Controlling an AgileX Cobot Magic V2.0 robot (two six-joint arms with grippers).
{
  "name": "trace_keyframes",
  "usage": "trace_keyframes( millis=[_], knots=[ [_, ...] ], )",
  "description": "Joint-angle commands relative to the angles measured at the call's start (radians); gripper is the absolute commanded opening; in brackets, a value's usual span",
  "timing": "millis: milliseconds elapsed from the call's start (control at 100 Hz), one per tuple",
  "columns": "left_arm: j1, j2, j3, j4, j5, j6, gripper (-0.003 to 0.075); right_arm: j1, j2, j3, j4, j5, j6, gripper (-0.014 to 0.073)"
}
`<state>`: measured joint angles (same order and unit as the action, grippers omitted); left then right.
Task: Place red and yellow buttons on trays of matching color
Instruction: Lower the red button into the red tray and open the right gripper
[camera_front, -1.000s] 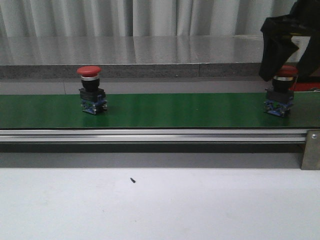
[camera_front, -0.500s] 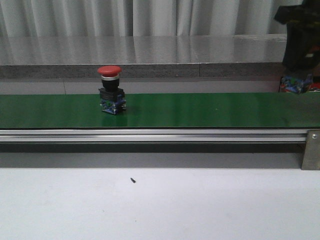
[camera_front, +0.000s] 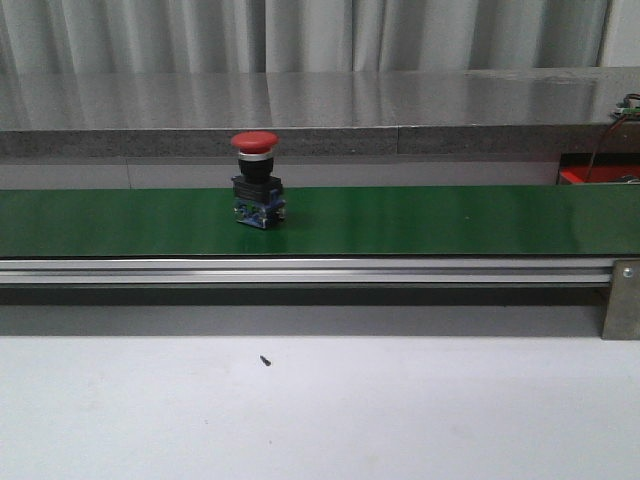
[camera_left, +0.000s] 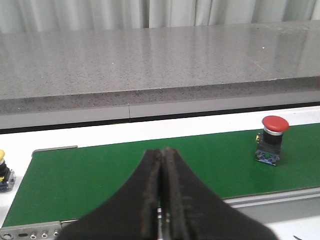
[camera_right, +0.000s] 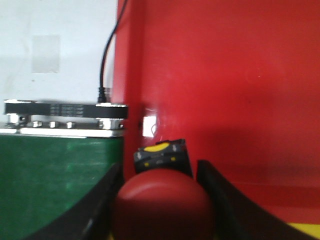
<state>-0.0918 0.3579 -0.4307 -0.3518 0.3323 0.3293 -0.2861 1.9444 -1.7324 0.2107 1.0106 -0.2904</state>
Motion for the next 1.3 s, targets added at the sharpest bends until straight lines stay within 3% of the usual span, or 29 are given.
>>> trace_keyframes(
  millis=[0,290,840,910,1080,1290],
  knots=[
    [-0.007,0.005,-0.029,-0.019,-0.068,0.0,-0.002,-0.017,-0.002,-0.053,0.008,-0.035,-0.004,0.0258],
    [-0.007,0.005,-0.029,-0.019,-0.068,0.0,-0.002,-0.018,0.143,-0.113,0.009,-0.078,-0.004,0.0258],
    [-0.007,0.005,-0.029,-0.019,-0.068,0.0,-0.002,-0.018,0.185,-0.116,0.009,-0.082,-0.004,0.0262],
    [-0.007,0.005,-0.029,-0.019,-0.068,0.0,-0.002,-0.018,0.185,-0.118,0.009,-0.081,-0.004,0.0311],
    [-0.007,0.005,-0.029,-0.019,-0.068,0.0,-0.002,-0.021,0.183,-0.175,0.009,-0.014,-0.003,0.0538],
    [-0.007,0.005,-0.029,-0.019,-0.068,0.0,-0.002,-0.023,0.121,-0.245,0.02,0.063,-0.003,0.057]
  ],
)
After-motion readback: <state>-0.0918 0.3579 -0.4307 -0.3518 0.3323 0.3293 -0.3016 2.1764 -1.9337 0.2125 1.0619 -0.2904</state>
